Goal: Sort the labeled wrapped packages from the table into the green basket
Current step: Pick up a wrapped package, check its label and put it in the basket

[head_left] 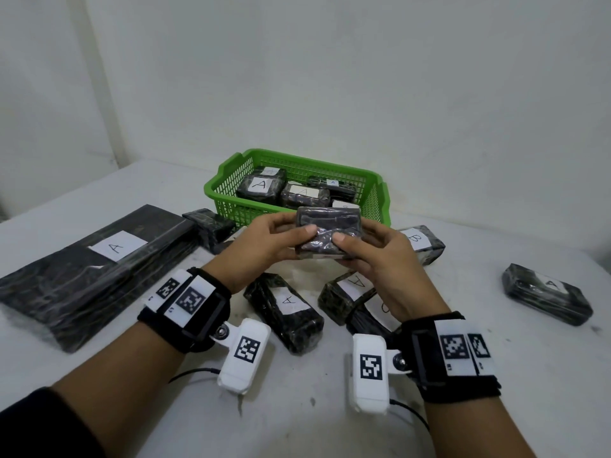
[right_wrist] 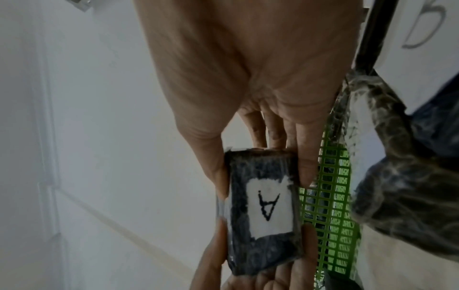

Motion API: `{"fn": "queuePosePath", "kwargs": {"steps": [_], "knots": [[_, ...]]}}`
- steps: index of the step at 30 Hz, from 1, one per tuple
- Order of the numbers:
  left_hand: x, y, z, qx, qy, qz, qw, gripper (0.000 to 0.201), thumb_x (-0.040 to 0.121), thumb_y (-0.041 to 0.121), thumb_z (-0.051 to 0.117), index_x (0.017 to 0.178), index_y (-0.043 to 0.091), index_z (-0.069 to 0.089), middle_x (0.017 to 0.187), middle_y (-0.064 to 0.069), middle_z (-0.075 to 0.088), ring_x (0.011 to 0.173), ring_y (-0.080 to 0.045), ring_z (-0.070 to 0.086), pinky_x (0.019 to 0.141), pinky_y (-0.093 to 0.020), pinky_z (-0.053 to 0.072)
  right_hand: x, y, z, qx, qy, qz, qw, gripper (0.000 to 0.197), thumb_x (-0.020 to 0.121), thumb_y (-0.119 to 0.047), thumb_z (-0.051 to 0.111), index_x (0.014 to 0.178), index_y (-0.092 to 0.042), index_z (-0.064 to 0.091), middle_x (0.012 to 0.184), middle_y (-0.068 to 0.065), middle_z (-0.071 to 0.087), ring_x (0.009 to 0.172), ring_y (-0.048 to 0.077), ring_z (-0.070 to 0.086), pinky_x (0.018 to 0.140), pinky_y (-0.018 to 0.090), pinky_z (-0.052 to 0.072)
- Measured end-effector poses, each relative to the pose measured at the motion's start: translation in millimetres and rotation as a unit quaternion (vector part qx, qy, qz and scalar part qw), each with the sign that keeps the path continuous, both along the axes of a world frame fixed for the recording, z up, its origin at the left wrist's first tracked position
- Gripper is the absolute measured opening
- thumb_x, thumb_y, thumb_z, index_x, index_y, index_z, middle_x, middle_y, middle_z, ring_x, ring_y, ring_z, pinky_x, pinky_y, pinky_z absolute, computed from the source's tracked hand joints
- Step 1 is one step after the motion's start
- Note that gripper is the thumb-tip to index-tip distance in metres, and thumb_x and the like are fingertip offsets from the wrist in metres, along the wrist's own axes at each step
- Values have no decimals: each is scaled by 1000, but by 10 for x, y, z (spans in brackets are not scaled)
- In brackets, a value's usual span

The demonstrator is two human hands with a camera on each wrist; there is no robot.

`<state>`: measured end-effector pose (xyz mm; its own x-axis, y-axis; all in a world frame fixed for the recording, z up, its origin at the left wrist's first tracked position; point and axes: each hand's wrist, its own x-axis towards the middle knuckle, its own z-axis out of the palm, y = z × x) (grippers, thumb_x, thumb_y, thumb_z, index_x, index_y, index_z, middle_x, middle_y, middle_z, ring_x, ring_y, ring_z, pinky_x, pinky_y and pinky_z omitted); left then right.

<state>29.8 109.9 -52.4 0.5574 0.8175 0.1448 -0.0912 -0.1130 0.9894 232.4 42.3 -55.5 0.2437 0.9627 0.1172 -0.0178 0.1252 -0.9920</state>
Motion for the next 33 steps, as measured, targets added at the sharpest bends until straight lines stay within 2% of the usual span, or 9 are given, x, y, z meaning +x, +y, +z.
{"fn": "queuePosePath", "kwargs": {"steps": [4,9,13,16,21,25,28,31,33], "knots": [[-4,29,-26,18,3,27,999,42,89,10,77,129,4,65,121,-13,75,115,-31,71,106,-54,52,-49,-44,39,2,-4,18,1000,61,64,-34,88,118,-9,74,111,9,80,106,30,77,96,43,60],[8,18,-26,21,10,23,999,40,92,16,76,129,7,65,121,-10,75,115,-30,71,107,-55,51,-34,-57,53,0,-10,18,1000,48,72,-28,88,113,-7,75,108,9,81,104,28,78,94,41,62],[-10,33,-8,-2,-14,24,1000,48,86,24,78,130,9,65,122,-10,75,117,-30,71,106,-51,53,23,13,-13,-10,-3,23,1000,81,62,-30,99,133,-7,66,130,13,72,120,27,71,96,39,61],[-8,18,-1,6,6,20,1000,48,87,18,80,131,9,65,123,-8,75,117,-26,71,99,-41,58,58,21,-26,6,-16,12,1000,73,62,-30,97,128,-14,69,126,8,75,117,24,73,102,47,59],[-21,-9,33,29,-8,23,999,58,78,19,80,133,12,62,126,-8,73,116,-22,71,95,-49,60,-13,-15,13,21,-37,-5,999,88,53,-56,99,129,-21,71,126,2,76,119,23,72,105,51,55],[-58,8,55,84,-11,37,996,65,70,16,85,131,11,63,128,-4,72,122,-18,68,105,-43,55,-35,-49,57,29,-25,6,999,72,71,-20,94,137,-15,65,127,1,75,114,19,74,102,46,59],[-77,17,34,118,-5,27,993,67,71,5,86,133,10,58,133,-2,67,129,-16,62,105,-42,55,-31,-61,85,3,7,41,999,71,66,-29,97,129,-14,66,124,4,76,112,20,75,96,38,61],[-68,6,33,131,-8,2,991,66,74,-12,82,131,6,55,135,-4,63,134,-19,58,99,-42,58,-46,-94,127,-32,61,81,994,45,75,-33,81,110,-7,72,108,12,80,101,26,77,91,39,64],[-63,3,32,122,-4,-21,992,71,75,-10,82,137,8,52,140,-2,61,136,-18,56,100,-40,57,-38,-102,121,-38,62,78,994,30,83,-26,78,103,-3,73,102,13,80,96,29,76,91,43,64]]}}
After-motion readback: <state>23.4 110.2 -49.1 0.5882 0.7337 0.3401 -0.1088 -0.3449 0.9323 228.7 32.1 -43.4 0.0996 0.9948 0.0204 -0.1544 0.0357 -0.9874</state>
